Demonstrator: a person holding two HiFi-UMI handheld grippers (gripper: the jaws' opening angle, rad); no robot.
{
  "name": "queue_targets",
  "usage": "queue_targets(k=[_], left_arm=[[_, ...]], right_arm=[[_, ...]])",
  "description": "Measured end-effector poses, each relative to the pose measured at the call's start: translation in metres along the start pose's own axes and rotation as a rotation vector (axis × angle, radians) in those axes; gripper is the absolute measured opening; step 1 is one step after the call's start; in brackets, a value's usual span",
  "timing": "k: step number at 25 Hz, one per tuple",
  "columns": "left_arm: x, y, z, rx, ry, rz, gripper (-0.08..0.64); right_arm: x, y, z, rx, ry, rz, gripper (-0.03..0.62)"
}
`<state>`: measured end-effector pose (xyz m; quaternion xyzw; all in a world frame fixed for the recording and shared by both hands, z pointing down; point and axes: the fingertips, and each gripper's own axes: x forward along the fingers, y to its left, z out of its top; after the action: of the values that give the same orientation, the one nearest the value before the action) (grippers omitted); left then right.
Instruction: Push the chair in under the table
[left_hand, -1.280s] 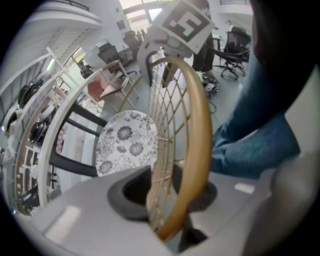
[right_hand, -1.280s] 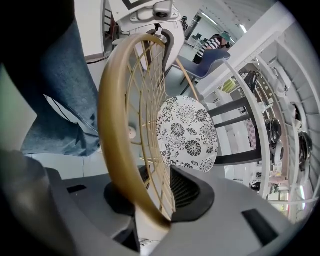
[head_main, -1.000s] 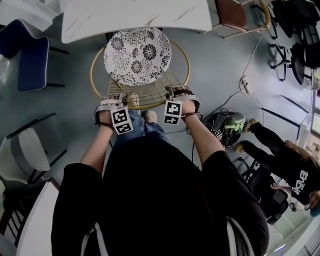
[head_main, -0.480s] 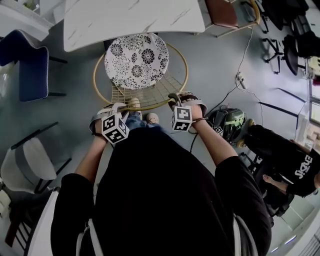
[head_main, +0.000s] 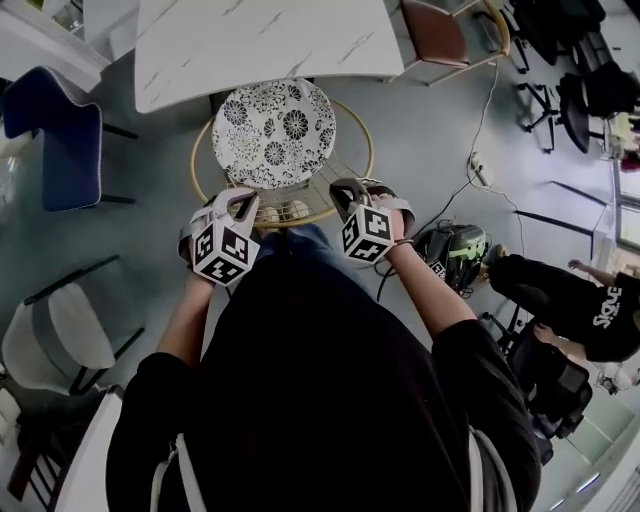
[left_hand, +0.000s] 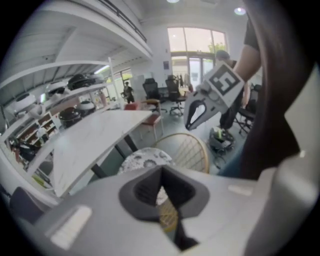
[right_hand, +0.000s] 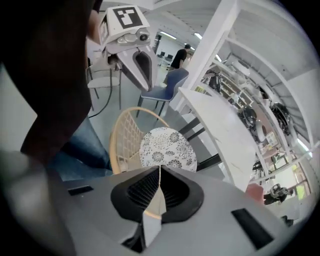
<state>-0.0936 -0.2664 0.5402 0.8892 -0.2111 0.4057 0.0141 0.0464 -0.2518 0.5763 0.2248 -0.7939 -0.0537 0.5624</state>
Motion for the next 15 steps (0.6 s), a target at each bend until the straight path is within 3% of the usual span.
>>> queue_targets(k=[7, 15], left_arm=[[-0.029, 0.050, 0.072, -0.021, -0.157, 0.206, 0.008], [-0.078, 0.089, 0.154, -0.059, -0.364, 0.403, 0.008]], right_arm=[[-0.058, -0.082, 0.072, 0.106, -0.223, -0.225, 0.023], [-0.136, -0.164, 0.120, 0.326, -0.507, -0.451, 0.022]])
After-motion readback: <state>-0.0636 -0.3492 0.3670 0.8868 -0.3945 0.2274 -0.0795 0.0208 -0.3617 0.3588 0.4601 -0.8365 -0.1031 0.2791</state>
